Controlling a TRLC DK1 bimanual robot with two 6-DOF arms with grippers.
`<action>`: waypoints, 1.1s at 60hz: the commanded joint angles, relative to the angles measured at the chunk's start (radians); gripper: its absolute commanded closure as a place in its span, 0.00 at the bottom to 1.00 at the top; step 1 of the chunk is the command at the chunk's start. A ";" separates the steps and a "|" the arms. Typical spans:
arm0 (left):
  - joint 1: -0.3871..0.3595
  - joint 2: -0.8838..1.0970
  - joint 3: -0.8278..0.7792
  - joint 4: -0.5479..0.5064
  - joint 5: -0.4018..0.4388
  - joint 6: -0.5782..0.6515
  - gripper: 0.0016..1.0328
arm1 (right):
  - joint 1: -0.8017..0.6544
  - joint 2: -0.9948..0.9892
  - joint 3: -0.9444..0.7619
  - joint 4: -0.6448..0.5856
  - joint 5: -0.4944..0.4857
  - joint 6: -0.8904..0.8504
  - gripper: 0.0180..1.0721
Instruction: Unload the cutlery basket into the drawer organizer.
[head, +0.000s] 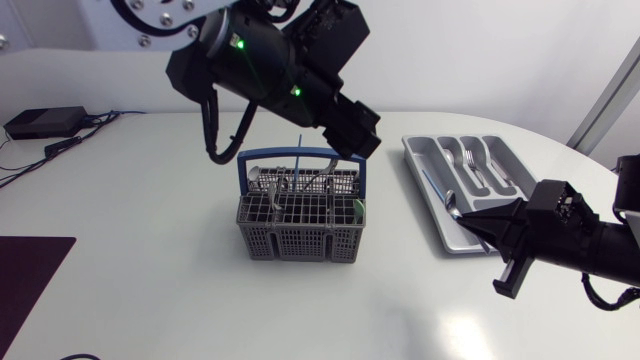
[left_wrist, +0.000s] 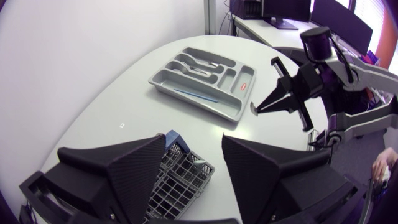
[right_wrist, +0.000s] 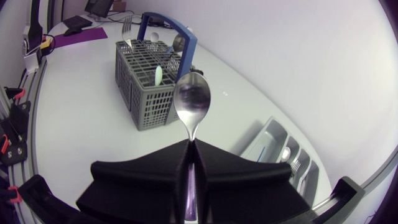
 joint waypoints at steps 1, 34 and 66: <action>0.001 0.003 -0.035 0.015 0.015 0.106 0.39 | -0.071 0.066 0.044 -0.029 -0.049 -0.129 0.95; -0.061 0.057 -0.074 -0.063 0.009 0.482 0.39 | -0.384 0.523 0.406 -0.446 -0.112 -0.856 0.95; -0.071 0.135 -0.074 -0.119 0.009 0.790 0.40 | -0.456 0.854 0.576 -0.382 0.106 -1.212 0.94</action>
